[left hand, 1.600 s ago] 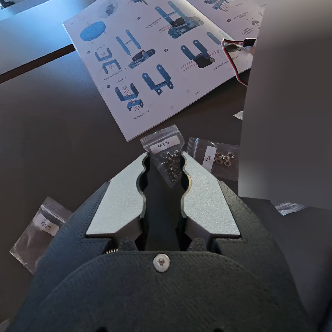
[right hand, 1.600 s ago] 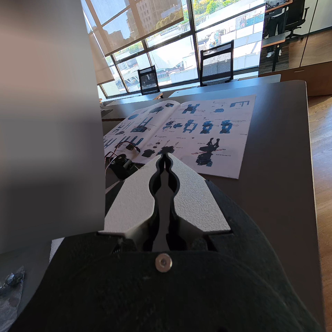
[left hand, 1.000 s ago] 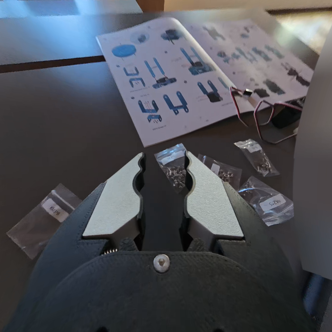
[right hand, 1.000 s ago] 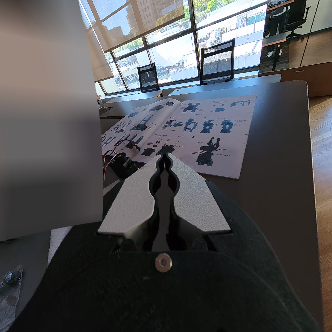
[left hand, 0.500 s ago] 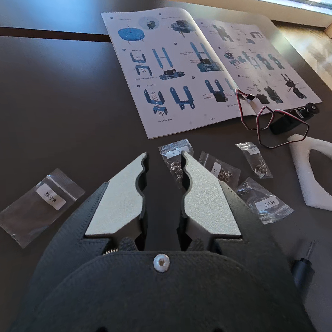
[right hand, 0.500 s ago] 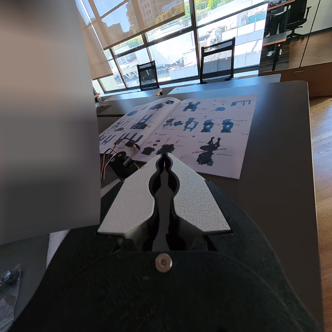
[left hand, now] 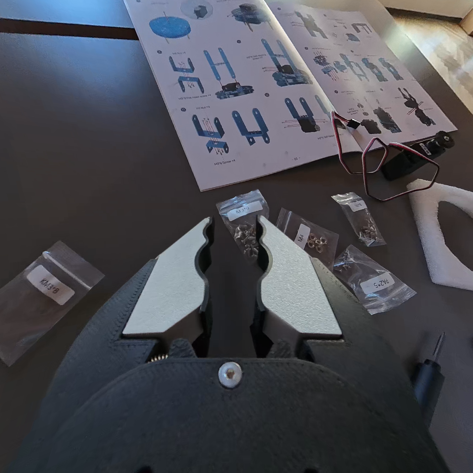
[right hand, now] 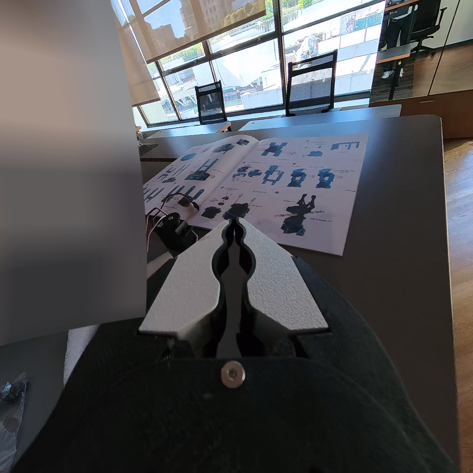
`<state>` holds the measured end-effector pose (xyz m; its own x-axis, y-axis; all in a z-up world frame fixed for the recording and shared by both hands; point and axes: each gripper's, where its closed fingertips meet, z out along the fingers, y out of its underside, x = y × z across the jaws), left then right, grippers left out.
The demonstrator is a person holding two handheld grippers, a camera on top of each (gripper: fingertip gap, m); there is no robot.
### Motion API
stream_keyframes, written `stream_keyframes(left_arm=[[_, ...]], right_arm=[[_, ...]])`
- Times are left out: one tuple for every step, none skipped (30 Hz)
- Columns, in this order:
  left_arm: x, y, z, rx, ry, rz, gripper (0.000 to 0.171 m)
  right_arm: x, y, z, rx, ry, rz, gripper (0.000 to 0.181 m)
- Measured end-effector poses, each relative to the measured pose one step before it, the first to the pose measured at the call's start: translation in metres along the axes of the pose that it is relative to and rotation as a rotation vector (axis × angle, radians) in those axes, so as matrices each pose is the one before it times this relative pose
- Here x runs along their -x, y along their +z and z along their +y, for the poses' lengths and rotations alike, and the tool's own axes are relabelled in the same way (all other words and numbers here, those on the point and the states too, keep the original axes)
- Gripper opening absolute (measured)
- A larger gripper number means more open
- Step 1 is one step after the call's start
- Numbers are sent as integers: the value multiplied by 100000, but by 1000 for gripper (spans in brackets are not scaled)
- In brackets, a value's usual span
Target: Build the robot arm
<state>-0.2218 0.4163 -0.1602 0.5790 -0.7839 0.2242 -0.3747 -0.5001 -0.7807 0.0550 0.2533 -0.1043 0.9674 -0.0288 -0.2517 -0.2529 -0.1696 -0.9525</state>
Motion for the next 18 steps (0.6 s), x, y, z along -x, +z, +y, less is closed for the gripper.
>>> stream_keyframes(left_arm=[[-128,139,90,184,-498,992,32],[-186,147,142,565,-358,1190,33],[-191,136,194,1101,-89,1106,34],[-161,136,206,1338,326,711,35],[-127,126,211,1409,749,256,35],[-60,93,140,929,1086,-309,36],[-4,32,10,-2,1355,-750,34],[38,25,42,181,1275,-812,32],[21,22,19,195,972,-591,30],[16,5,20,215,588,-358,30],[-17,-5,16,197,213,-18,29],[-29,-5,-2,36,-53,68,29],[-45,9,9,-26,56,206,28],[-62,9,6,39,262,284,27],[-11,4,0,2,243,102,26],[2,-10,-20,-32,190,56,25],[44,-26,-15,-65,97,-122,25],[79,-50,-59,-343,-6,-403,24]], right_arm=[[39,-8,-10,-56,-404,-31,0],[-12,-20,-20,-146,39,-42,0],[-36,-23,-20,-200,430,-54,0],[-42,-16,-22,-161,584,-69,0],[-23,-4,-18,-74,434,-119,0],[-5,-17,-9,-49,99,-56,0],[16,-7,-5,-53,-215,69,0],[8,5,6,48,-275,99,0],[16,17,28,183,-163,17,0],[1,32,25,241,-41,-17,0],[9,18,22,172,-18,2,0],[-2,-2,5,34,-46,-5,0],[6,-23,-17,-111,-76,-2,0],[2,-19,-13,-144,-37,33,0],[10,1,1,-14,5,2,0],[8,18,9,148,-35,22,0],[-9,31,31,262,-79,101,0],[0,27,42,326,-130,85,0]])
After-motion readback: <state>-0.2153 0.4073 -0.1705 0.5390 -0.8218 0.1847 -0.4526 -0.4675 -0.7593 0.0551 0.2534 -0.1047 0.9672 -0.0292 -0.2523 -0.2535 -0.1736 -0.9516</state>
